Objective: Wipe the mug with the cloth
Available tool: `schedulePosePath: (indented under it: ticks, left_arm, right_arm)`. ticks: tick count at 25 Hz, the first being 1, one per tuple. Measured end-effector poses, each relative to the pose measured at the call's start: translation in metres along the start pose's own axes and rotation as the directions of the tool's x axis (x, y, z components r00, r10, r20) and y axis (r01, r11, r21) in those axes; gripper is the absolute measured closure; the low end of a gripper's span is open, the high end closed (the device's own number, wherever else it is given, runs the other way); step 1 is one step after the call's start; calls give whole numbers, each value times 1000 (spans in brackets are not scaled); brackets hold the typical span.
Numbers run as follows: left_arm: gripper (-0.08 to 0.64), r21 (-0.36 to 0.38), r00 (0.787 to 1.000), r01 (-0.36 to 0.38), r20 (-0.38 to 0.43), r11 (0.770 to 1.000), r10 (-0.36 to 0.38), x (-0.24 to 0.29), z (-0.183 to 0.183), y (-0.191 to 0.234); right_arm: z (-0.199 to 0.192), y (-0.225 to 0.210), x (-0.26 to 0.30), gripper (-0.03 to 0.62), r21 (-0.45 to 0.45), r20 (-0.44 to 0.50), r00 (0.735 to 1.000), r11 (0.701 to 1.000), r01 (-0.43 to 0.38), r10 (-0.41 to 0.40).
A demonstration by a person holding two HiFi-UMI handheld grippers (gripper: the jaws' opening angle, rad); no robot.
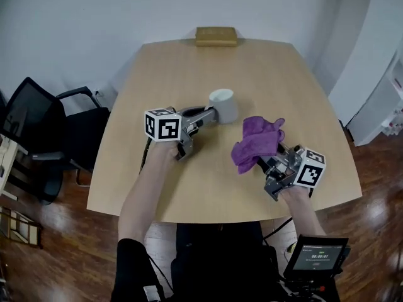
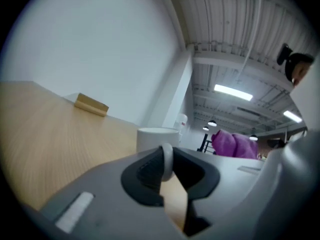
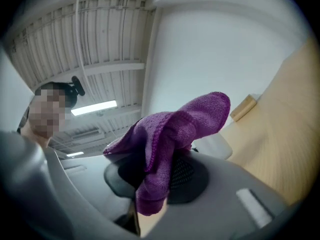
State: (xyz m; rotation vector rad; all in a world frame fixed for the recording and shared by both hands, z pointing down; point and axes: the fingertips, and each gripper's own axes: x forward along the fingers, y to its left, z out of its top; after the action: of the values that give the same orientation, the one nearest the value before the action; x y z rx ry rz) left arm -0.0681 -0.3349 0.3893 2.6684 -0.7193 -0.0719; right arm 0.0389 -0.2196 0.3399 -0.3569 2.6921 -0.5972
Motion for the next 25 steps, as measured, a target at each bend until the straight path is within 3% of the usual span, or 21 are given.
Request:
schedulePosePath:
  ticks: [4, 6, 7, 9, 12, 13, 15, 17, 20, 22, 25]
  left_arm:
    - [492, -49, 999, 28, 46, 998, -26, 1, 13, -26]
    - [492, -52, 998, 40, 47, 998, -38, 2, 17, -36]
    - [492, -51, 998, 47, 45, 998, -44, 4, 18, -41]
    - [492, -52, 997, 65, 41, 997, -63, 5, 18, -51]
    - [492, -59, 994, 101, 35, 993, -99, 7, 15, -64]
    - [492, -55, 993, 115, 33, 992, -113, 9, 14, -68]
    - [492, -32, 990, 141, 34, 989, -140, 11, 15, -78]
    - [494, 1, 987, 154, 36, 988, -154, 9, 18, -84]
    - [494, 23, 984, 166, 65, 986, -167, 2, 27, -85]
    - [494, 22, 981, 167, 94, 986, -168, -3, 34, -83]
    - [491, 25, 984, 140, 108, 990, -141, -7, 36, -77]
  right_arm:
    - [11, 3, 18, 505, -212, -92, 991, 974, 79, -100]
    - [19, 6, 37, 505, -364, -139, 979, 927, 88, -148]
    - [21, 7, 46, 505, -455, -161, 971, 887, 86, -176]
    - [22, 10, 63, 505, -644, -194, 950, 762, 65, -244]
    - [15, 15, 85, 505, -856, -224, 905, 518, -5, -361]
    - [12, 15, 90, 505, -891, -229, 890, 453, -29, -395]
    - [7, 10, 96, 505, -925, -233, 874, 375, -64, -426]
    - [7, 9, 96, 509, -929, -231, 881, 363, -73, -413]
    - [2, 9, 89, 512, -911, -246, 887, 407, -73, -391]
    - [-15, 0, 80, 512, -890, -298, 864, 446, -97, -405]
    - [-47, -18, 64, 511, -859, -388, 809, 490, -145, -442]
